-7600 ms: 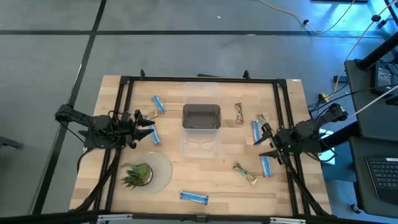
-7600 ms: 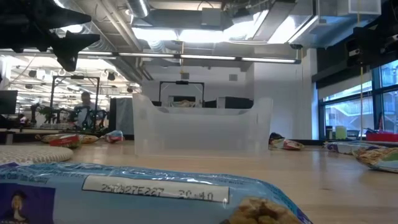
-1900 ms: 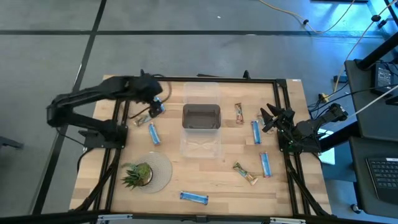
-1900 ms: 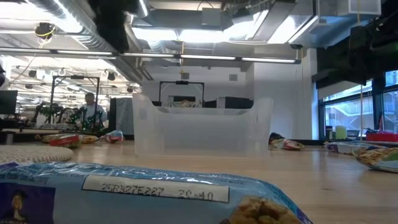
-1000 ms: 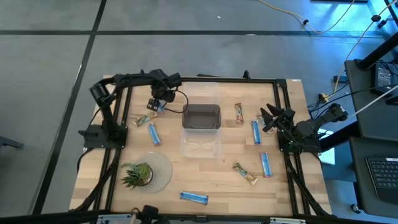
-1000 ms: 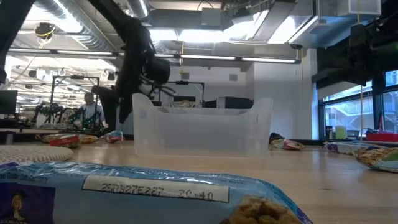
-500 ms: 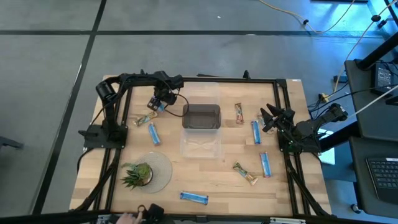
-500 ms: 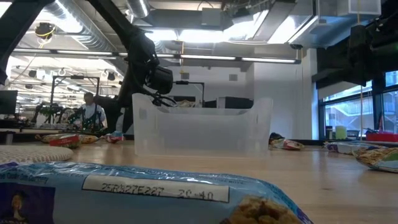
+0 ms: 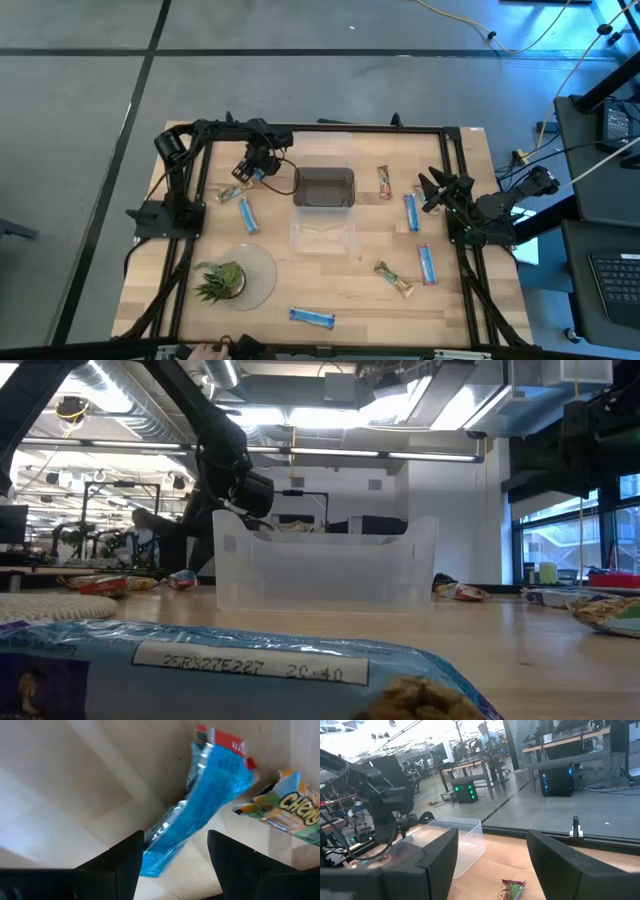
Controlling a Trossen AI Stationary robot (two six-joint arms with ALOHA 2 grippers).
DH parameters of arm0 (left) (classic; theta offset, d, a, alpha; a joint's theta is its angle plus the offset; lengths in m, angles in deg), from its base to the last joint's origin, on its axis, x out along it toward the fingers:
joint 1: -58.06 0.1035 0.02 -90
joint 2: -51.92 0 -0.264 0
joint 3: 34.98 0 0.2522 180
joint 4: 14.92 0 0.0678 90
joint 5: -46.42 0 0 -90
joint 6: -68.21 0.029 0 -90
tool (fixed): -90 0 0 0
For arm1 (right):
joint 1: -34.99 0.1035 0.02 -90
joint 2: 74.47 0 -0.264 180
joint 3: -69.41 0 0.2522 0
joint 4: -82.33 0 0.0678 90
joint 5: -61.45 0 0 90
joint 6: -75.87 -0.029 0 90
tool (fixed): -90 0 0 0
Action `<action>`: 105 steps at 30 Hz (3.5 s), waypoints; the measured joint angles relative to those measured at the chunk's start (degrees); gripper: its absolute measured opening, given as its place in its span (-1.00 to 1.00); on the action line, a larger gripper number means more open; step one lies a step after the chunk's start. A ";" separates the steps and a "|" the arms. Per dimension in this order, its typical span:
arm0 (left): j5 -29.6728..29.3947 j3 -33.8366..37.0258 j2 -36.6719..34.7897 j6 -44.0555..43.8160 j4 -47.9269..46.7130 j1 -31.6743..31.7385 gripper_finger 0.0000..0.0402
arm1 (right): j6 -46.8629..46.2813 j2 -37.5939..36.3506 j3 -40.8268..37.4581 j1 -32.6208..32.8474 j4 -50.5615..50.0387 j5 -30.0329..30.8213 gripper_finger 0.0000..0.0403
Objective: Pick and place Granola Bars by type
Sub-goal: Put the red granola bar into the top transparent bin
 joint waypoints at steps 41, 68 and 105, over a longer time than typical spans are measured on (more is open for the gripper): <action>5.64 -4.72 -6.19 -23.46 -4.79 -0.71 -0.71 | -0.26 0.00 0.01 -0.01 -1.51 0.02 0.18; 18.50 -21.31 -8.94 -40.67 24.10 -8.49 -0.71 | -0.66 0.00 0.02 0.00 -1.51 0.02 0.18; 18.10 -21.25 6.40 -43.51 25.06 -8.29 -0.71 | -1.90 0.00 0.02 0.00 -2.40 -0.04 0.19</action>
